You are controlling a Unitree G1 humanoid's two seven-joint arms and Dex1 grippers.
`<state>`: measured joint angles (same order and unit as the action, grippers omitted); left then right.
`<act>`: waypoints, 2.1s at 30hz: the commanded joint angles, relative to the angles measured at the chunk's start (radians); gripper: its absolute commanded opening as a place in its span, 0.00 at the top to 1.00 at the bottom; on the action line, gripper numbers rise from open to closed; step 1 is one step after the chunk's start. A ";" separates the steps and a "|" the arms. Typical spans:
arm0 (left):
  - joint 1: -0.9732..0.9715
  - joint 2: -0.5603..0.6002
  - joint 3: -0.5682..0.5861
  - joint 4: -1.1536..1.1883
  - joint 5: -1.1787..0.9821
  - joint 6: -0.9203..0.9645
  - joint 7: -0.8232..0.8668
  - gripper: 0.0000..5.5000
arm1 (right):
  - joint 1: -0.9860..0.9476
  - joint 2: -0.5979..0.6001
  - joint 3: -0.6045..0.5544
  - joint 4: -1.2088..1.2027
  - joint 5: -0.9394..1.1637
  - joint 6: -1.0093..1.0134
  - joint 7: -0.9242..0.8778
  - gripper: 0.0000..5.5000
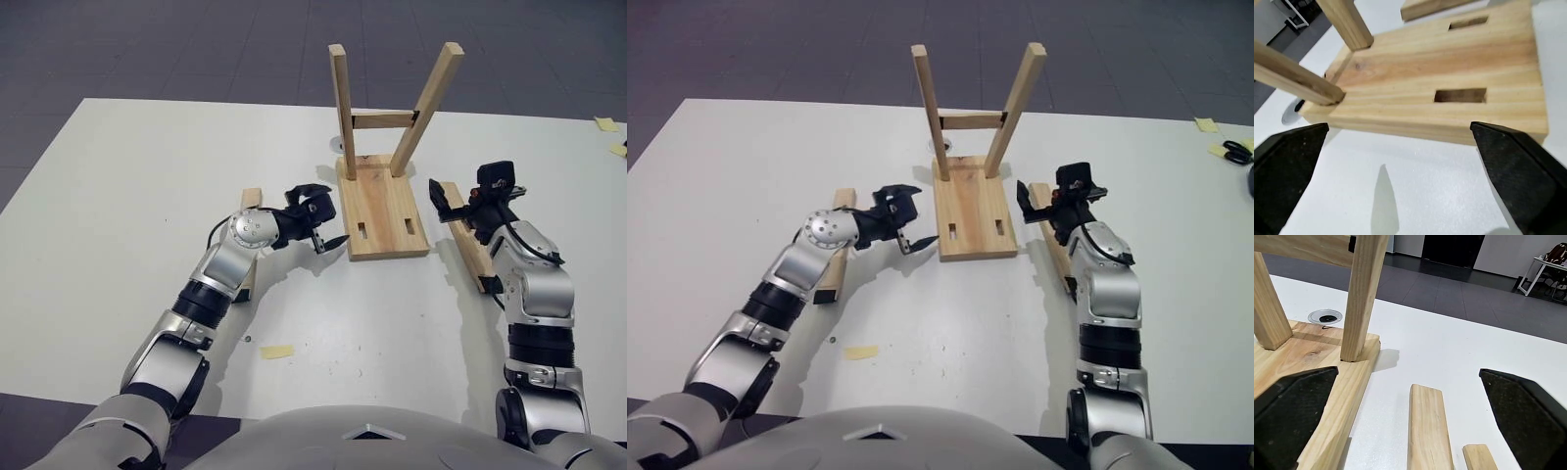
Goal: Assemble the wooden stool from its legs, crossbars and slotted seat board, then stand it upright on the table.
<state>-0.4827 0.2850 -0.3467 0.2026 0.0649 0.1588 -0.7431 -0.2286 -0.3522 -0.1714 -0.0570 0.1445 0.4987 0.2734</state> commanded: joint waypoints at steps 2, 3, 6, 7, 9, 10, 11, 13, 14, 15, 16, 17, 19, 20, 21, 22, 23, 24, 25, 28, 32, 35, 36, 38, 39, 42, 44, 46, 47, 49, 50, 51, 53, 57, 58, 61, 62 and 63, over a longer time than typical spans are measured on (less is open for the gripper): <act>-0.037 0.052 0.128 -0.037 -0.025 0.041 0.063 0.02 | 0.004 -0.059 -0.067 0.083 0.023 -0.073 0.043 0.02; -0.041 0.059 0.157 -0.035 -0.024 0.044 0.092 0.02 | -0.002 -0.084 -0.088 0.125 0.027 -0.100 0.062 0.02; -0.047 0.042 0.284 -0.052 -0.070 0.080 0.213 0.02 | 0.001 -0.179 -0.137 0.262 0.034 -0.184 0.141 0.02; -0.046 0.024 0.334 -0.072 -0.100 0.105 0.256 0.02 | 0.008 -0.211 -0.146 0.299 0.039 -0.202 0.178 0.02; -0.032 -0.001 0.397 -0.120 -0.145 0.144 0.313 0.02 | 0.024 -0.261 -0.153 0.358 0.050 -0.232 0.250 0.02; -0.014 0.002 0.404 -0.145 -0.144 0.155 0.331 0.02 | 0.032 -0.282 -0.152 0.385 0.052 -0.240 0.281 0.02; 0.006 0.003 0.407 -0.166 -0.143 0.170 0.342 0.02 | 0.040 -0.303 -0.150 0.418 0.050 -0.254 0.311 0.02; 0.037 0.005 0.406 -0.196 -0.138 0.187 0.359 0.02 | 0.060 -0.337 -0.137 0.461 0.037 -0.276 0.357 0.02; 0.049 0.005 0.402 -0.206 -0.137 0.192 0.364 0.02 | 0.067 -0.347 -0.131 0.474 0.036 -0.279 0.378 0.02; 0.060 0.005 0.399 -0.216 -0.136 0.196 0.368 0.02 | 0.073 -0.353 -0.125 0.479 0.037 -0.279 0.397 0.02; 0.067 0.004 0.396 -0.223 -0.136 0.201 0.373 0.02 | 0.079 -0.358 -0.118 0.479 0.038 -0.273 0.413 0.02; 0.074 0.005 0.389 -0.228 -0.131 0.204 0.378 0.02 | 0.084 -0.361 -0.110 0.481 0.034 -0.270 0.419 0.02; 0.079 0.003 0.378 -0.233 -0.127 0.207 0.384 0.02 | 0.090 -0.367 -0.090 0.485 0.016 -0.265 0.421 0.02; 0.080 0.004 0.371 -0.235 -0.124 0.207 0.383 0.02 | 0.096 -0.371 -0.077 0.483 0.004 -0.252 0.420 0.02; 0.079 0.006 0.364 -0.234 -0.121 0.205 0.382 0.02 | 0.102 -0.376 -0.062 0.478 -0.005 -0.230 0.420 0.02; 0.078 0.007 0.358 -0.233 -0.119 0.204 0.382 0.02 | 0.106 -0.379 -0.053 0.477 -0.017 -0.208 0.409 0.02; 0.077 0.010 0.351 -0.231 -0.117 0.203 0.380 0.02 | 0.104 -0.381 -0.047 0.482 -0.030 -0.179 0.390 0.06; 0.078 0.015 0.343 -0.231 -0.110 0.199 0.379 0.02 | 0.101 -0.378 -0.049 0.483 -0.026 -0.131 0.376 0.07; 0.079 0.017 0.339 -0.231 -0.109 0.199 0.377 0.02 | 0.096 -0.372 -0.058 0.481 -0.012 -0.075 0.363 0.10; 0.083 0.028 0.335 -0.235 -0.107 0.203 0.375 0.02 | 0.110 -0.374 -0.040 0.443 0.016 0.068 0.378 0.19; 0.084 0.049 0.341 -0.246 -0.102 0.210 0.370 0.02 | 0.149 -0.405 0.010 0.376 0.026 0.182 0.418 0.34; 0.087 0.063 0.348 -0.250 -0.095 0.209 0.376 0.02 | 0.155 -0.423 0.029 0.360 0.020 0.200 0.424 0.42; 0.089 0.066 0.348 -0.253 -0.095 0.210 0.379 0.02 | 0.151 -0.426 0.032 0.361 0.021 0.203 0.424 0.46; 0.096 0.068 0.346 -0.259 -0.089 0.211 0.388 0.02 | 0.150 -0.433 0.039 0.359 0.021 0.204 0.428 0.51; 0.100 0.067 0.344 -0.260 -0.085 0.211 0.394 0.02 | 0.151 -0.436 0.044 0.356 0.020 0.203 0.431 0.54; 0.113 0.063 0.340 -0.270 -0.080 0.214 0.402 0.02 | 0.149 -0.439 0.056 0.342 0.022 0.211 0.435 0.61; 0.124 0.064 0.338 -0.285 -0.079 0.219 0.405 0.02 | 0.149 -0.438 0.063 0.327 0.025 0.219 0.435 0.66; 0.129 0.065 0.338 -0.295 -0.079 0.223 0.405 0.02 | 0.152 -0.431 0.061 0.308 0.029 0.224 0.424 0.72; 0.129 0.066 0.339 -0.298 -0.080 0.226 0.405 0.02 | 0.150 -0.426 0.055 0.301 0.030 0.221 0.414 0.75; 0.123 0.066 0.340 -0.295 -0.081 0.228 0.405 0.02 | 0.139 -0.411 0.040 0.294 0.027 0.199 0.382 0.76; 0.118 0.067 0.341 -0.291 -0.082 0.228 0.405 0.02 | 0.129 -0.402 0.031 0.291 0.025 0.183 0.361 0.76; 0.111 0.066 0.342 -0.290 -0.083 0.227 0.405 0.02 | 0.119 -0.391 0.023 0.286 0.022 0.165 0.339 0.76; 0.092 0.060 0.355 -0.294 -0.100 0.235 0.404 0.02 | 0.094 -0.364 0.002 0.271 0.022 0.120 0.290 0.76; -0.012 -0.012 0.477 -0.358 -0.293 0.348 0.414 0.02 | 0.032 -0.281 -0.041 0.137 0.004 -0.160 0.169 0.76; -0.056 -0.044 0.529 -0.384 -0.394 0.397 0.420 0.02 | 0.009 -0.247 -0.053 0.077 0.017 -0.236 0.149 0.76; -0.165 -0.111 0.631 -0.434 -0.667 0.533 0.435 0.02 | -0.038 -0.171 -0.039 -0.067 0.003 -0.444 0.090 0.76; -0.187 -0.127 0.652 -0.445 -0.758 0.582 0.440 0.02 | -0.036 -0.154 -0.014 -0.103 -0.026 -0.526 0.082 0.76; -0.203 -0.143 0.671 -0.455 -0.858 0.635 0.449 0.02 | -0.027 -0.138 0.014 -0.135 -0.056 -0.602 0.076 0.76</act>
<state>-0.6335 0.1825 0.2693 -0.2160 -0.5926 0.6667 -0.3152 -0.2618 -0.5337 -0.2018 -0.1025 0.1435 0.0624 0.3709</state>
